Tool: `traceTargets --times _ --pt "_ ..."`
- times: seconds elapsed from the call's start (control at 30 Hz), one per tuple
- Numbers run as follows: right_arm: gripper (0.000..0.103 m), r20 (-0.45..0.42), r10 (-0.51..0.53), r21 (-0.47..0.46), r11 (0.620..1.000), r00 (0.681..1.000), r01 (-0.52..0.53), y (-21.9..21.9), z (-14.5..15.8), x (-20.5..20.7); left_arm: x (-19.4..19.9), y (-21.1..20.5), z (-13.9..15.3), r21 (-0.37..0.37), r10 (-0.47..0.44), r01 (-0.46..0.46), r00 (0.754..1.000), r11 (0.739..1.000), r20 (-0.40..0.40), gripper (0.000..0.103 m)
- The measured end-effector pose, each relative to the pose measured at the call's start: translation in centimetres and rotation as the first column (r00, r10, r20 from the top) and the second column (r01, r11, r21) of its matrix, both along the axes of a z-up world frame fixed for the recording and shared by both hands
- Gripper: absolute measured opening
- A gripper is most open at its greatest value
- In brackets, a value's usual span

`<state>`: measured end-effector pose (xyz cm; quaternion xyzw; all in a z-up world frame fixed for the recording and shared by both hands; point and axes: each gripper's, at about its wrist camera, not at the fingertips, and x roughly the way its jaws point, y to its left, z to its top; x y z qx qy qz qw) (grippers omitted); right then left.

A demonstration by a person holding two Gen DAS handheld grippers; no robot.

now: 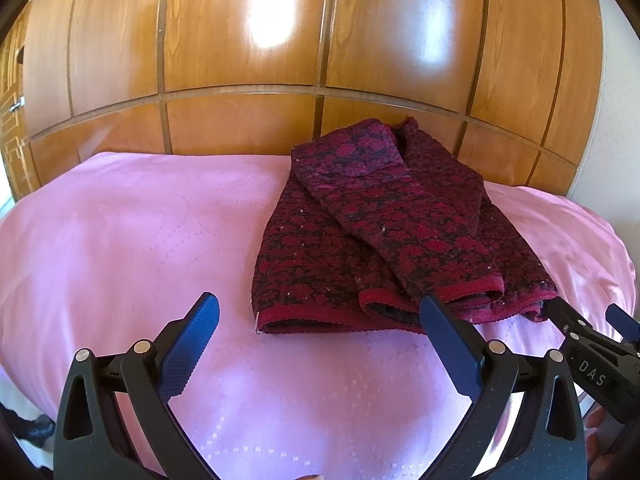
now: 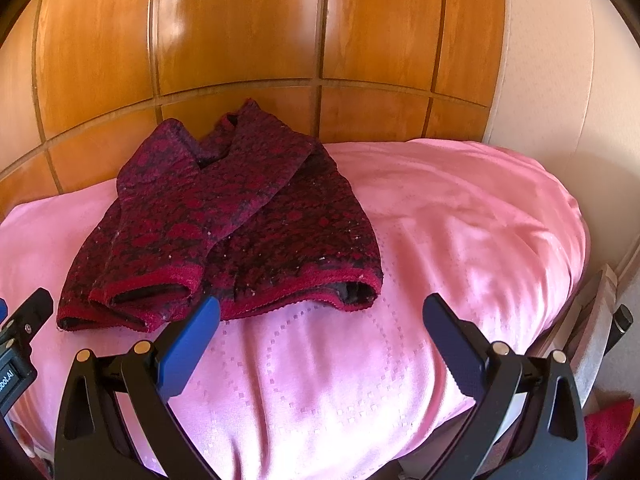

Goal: Fold small clothes

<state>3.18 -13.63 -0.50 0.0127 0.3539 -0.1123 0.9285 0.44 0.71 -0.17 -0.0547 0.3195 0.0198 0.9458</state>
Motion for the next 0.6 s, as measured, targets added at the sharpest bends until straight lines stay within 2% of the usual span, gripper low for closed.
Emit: traceTargets --times 0.47,0.6 --pt "0.101 -0.012 -0.001 0.004 1.000 1.000 0.001 -0.19 -0.38 0.04 0.17 -0.05 -0.02 0.009 -0.010 0.010 1.000 1.000 -0.003 0.099" --pt "0.101 -0.019 -0.005 0.007 1.000 1.000 0.005 -0.43 -0.65 0.16 0.20 -0.35 -0.14 0.010 -0.040 0.040 0.999 0.999 -0.012 0.099"
